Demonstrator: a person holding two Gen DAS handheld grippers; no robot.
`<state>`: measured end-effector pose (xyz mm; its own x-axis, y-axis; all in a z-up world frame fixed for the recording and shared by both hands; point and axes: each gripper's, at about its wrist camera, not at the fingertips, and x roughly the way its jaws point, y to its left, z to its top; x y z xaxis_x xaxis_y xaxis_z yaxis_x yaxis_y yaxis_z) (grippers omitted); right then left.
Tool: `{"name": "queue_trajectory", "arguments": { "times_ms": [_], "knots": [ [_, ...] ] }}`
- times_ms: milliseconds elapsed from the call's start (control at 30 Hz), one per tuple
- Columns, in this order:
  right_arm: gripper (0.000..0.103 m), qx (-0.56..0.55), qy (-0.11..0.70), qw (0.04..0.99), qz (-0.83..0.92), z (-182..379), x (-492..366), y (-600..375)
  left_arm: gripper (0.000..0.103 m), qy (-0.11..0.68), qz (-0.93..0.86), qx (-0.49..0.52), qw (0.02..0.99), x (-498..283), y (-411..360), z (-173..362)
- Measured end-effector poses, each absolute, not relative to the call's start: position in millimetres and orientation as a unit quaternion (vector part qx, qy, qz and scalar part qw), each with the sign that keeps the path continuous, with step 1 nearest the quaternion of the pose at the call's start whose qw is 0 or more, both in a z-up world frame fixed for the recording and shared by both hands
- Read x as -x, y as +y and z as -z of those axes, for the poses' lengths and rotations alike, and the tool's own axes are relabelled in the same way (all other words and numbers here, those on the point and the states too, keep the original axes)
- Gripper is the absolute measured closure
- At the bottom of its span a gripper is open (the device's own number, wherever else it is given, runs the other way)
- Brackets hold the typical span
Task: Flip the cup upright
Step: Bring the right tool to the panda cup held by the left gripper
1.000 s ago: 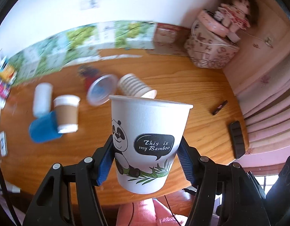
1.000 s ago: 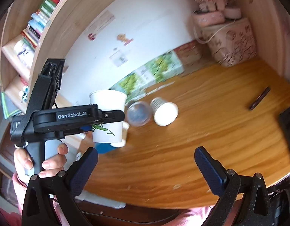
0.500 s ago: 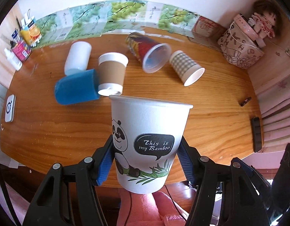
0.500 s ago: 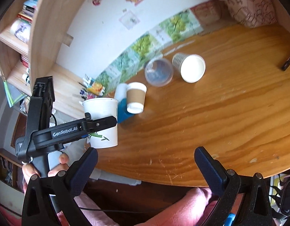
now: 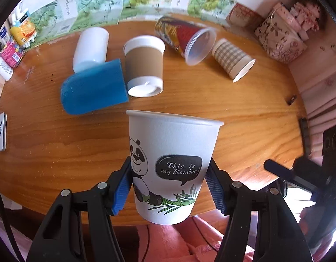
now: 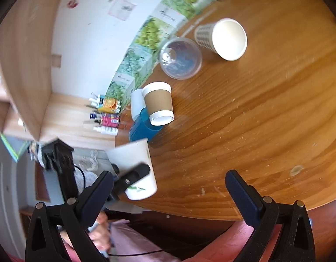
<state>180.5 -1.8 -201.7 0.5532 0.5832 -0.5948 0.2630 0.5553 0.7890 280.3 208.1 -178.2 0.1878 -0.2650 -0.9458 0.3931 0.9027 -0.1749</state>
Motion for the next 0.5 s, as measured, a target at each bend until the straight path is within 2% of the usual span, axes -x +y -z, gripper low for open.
{"name": "queue_trajectory", "arguments": {
  "times_ms": [500],
  "knots": [
    [0.0,-0.504,0.486,0.713,-0.044,234.1,-206.0,7.1,0.036,0.661,0.299,-0.072,0.684,-296.7,199.5,210.0]
  ]
}}
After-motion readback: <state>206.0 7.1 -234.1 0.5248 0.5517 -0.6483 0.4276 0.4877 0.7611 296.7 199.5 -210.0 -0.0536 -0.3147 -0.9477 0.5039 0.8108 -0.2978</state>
